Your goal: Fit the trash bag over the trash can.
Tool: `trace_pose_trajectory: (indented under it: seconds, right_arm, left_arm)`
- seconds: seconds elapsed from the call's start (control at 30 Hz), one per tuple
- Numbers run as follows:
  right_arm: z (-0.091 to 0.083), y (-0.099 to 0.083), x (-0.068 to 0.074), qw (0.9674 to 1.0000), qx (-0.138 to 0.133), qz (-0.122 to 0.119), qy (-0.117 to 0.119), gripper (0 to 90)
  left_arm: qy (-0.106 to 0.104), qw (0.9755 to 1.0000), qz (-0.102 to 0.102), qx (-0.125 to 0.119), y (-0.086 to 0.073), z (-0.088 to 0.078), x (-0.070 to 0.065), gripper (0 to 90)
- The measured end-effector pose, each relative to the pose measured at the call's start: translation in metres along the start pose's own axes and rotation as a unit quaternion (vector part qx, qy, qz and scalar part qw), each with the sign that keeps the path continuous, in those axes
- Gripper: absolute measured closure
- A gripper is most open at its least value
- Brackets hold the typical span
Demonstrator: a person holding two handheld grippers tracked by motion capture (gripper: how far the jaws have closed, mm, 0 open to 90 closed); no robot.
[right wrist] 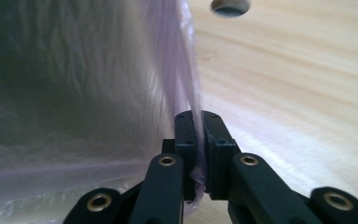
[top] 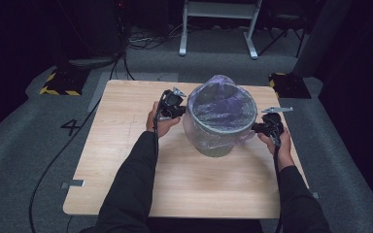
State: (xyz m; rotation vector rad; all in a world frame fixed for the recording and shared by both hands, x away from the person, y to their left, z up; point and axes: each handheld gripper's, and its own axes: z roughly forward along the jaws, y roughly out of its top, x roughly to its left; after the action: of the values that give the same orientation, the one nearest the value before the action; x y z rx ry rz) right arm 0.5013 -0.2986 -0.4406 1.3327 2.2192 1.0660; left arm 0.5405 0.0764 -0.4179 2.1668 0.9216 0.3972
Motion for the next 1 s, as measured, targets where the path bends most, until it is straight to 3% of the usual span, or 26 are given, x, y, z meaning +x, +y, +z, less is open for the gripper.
trace_pose_trajectory:
  seconds: [0.1, 0.2, 0.4, 0.47, 0.5, 0.53, 0.57, 0.6, 0.67, 0.7, 0.8, 0.93, 1.0]
  right_arm:
    - [-0.005, 0.001, -0.001, 1.0, -0.007, -0.003, 0.001, 86.2]
    - [-0.007, -0.001, -0.002, 1.0, 0.001, -0.005, 0.006, 86.5]
    - [-0.011, -0.008, -0.002, 0.9996, 0.011, -0.019, 0.019, 86.4]
    - [-0.015, -0.01, -0.001, 0.9995, 0.009, -0.023, 0.021, 86.1]
    - [-0.02, -0.011, 0.0, 0.9991, 0.002, -0.034, 0.024, 82.4]
    - [-0.02, -0.011, 0.0, 0.9991, 0.002, -0.034, 0.024, 82.4]
    - [-0.025, -0.013, 0.0, 0.9988, -0.006, -0.045, 0.019, 72.2]
    - [-0.028, -0.013, 0.0, 0.9989, -0.01, -0.044, 0.012, 66.4]
    - [-0.032, -0.013, -0.001, 0.999, -0.017, -0.039, 0.013, 63.3]
    - [-0.044, -0.013, -0.002, 0.9981, -0.041, -0.044, 0.013, 55.4]
    - [-0.055, -0.012, -0.001, 0.9968, -0.054, -0.058, -0.002, 51.0]
    - [-0.068, -0.01, 0.001, 0.9934, -0.077, -0.085, -0.003, 40.8]
    - [-0.073, -0.01, 0.003, 0.9916, -0.087, -0.095, -0.012, 40.4]
  left_arm:
    - [-0.005, 1.0, -0.003, 0.001, -0.005, -0.001, 0.0, 89.2]
    - [-0.003, 0.9999, 0.007, 0.013, -0.009, -0.002, -0.001, 89.2]
    - [-0.007, 1.0, 0.003, 0.003, -0.02, -0.011, 0.003, 88.9]
    - [-0.004, 0.9999, 0.002, -0.01, -0.023, -0.016, 0.002, 79.8]
    - [-0.006, 0.9996, -0.006, -0.028, -0.028, -0.023, 0.003, 77.2]
    - [-0.006, 0.9996, -0.006, -0.028, -0.028, -0.023, 0.003, 74.0]
    - [-0.01, 0.9992, -0.003, -0.038, -0.031, -0.028, 0.003, 68.1]
    - [-0.001, 0.9981, -0.002, -0.062, -0.037, -0.038, 0.001, 61.8]
    - [-0.001, 0.9974, -0.001, -0.071, -0.041, -0.045, 0.001, 58.2]
    - [-0.001, 0.9969, 0.001, -0.078, -0.044, -0.051, 0.002, 50.4]
    - [0.004, 0.9951, 0.0, -0.099, -0.05, -0.069, 0.003, 43.5]
    - [-0.009, 0.992, 0.011, -0.126, -0.056, -0.09, 0.001, 34.1]
    - [-0.021, 0.9911, 0.017, -0.13, -0.057, -0.098, -0.001, 29.6]
